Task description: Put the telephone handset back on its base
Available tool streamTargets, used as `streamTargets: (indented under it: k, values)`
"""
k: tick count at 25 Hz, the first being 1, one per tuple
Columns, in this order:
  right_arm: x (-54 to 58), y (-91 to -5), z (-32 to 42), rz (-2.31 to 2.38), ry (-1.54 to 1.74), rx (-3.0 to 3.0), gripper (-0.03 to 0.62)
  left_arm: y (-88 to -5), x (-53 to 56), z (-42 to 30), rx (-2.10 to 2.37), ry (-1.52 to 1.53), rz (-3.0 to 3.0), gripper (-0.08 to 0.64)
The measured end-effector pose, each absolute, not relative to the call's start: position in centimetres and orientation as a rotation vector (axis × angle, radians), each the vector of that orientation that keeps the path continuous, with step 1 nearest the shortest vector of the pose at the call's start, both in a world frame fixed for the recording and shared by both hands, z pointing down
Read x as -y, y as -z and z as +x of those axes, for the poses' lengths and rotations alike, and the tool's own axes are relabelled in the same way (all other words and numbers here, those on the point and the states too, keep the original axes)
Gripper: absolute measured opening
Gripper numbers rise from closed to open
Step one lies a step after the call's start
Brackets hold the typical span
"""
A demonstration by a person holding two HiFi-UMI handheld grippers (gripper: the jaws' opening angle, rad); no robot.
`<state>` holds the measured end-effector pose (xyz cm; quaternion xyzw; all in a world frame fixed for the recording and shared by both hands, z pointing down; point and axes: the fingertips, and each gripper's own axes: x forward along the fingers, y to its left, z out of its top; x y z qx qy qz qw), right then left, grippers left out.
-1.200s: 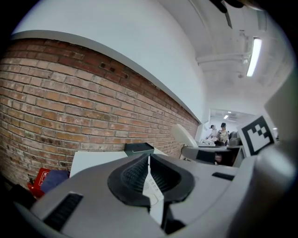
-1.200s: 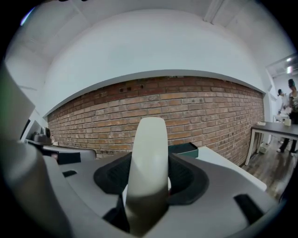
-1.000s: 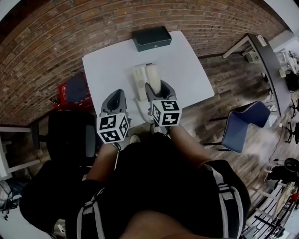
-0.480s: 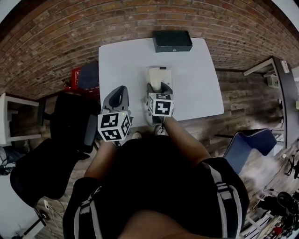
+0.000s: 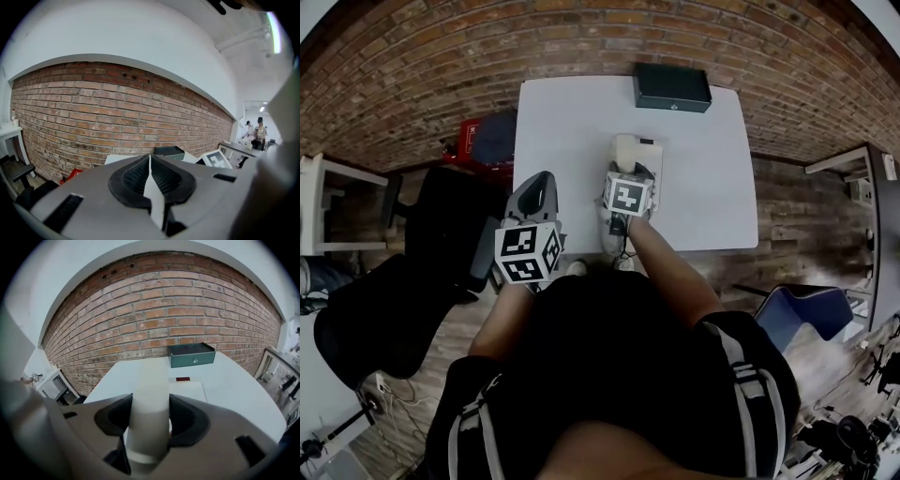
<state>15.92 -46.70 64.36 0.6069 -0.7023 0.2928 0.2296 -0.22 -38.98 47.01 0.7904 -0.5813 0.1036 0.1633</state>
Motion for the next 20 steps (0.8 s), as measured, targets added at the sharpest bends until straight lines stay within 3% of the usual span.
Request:
streamTargets:
  k: [20]
  values:
    - [47.8, -70.1, 14.6, 1.637, -0.905, 1.774, 0.204, -47.7, 39.2, -3.8, 1.734, -0.325, 2.172, 0.012]
